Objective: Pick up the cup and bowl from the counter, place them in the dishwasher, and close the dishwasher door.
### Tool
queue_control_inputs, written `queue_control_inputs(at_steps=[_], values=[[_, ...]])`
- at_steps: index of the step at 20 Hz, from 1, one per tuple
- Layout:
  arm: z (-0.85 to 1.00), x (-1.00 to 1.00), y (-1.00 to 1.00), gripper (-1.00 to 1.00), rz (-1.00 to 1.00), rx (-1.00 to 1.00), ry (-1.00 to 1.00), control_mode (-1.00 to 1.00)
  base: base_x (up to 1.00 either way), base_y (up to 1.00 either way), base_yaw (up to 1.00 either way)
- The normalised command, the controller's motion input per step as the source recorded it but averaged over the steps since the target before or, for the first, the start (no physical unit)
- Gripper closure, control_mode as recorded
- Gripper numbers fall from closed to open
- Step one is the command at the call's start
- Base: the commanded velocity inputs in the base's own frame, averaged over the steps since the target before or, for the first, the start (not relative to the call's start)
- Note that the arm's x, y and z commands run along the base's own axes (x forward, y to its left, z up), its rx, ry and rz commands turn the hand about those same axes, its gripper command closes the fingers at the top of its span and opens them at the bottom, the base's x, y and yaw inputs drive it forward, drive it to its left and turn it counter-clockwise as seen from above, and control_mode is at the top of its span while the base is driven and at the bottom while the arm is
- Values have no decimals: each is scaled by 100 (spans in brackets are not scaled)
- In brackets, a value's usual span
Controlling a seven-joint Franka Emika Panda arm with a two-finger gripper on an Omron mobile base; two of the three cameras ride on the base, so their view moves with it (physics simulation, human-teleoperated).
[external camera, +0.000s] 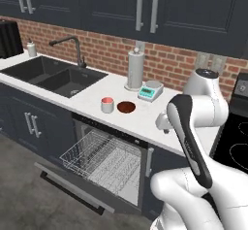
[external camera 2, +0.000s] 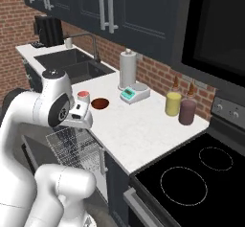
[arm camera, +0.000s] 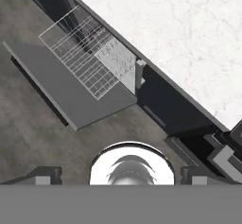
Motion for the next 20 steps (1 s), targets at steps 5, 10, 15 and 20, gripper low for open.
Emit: queue_control_inputs(at_steps=[5, 10, 15, 20], values=[[0, 0, 0, -100, 0, 0, 0, 100, 89, 8, 4], [0, 0, 0, -100, 0, 0, 0, 100, 83, -1, 13], [0, 0, 0, -100, 0, 0, 0, 100, 55, 17, 16], [0, 0, 0, -100, 0, 0, 0, 100, 59, 73, -37]])
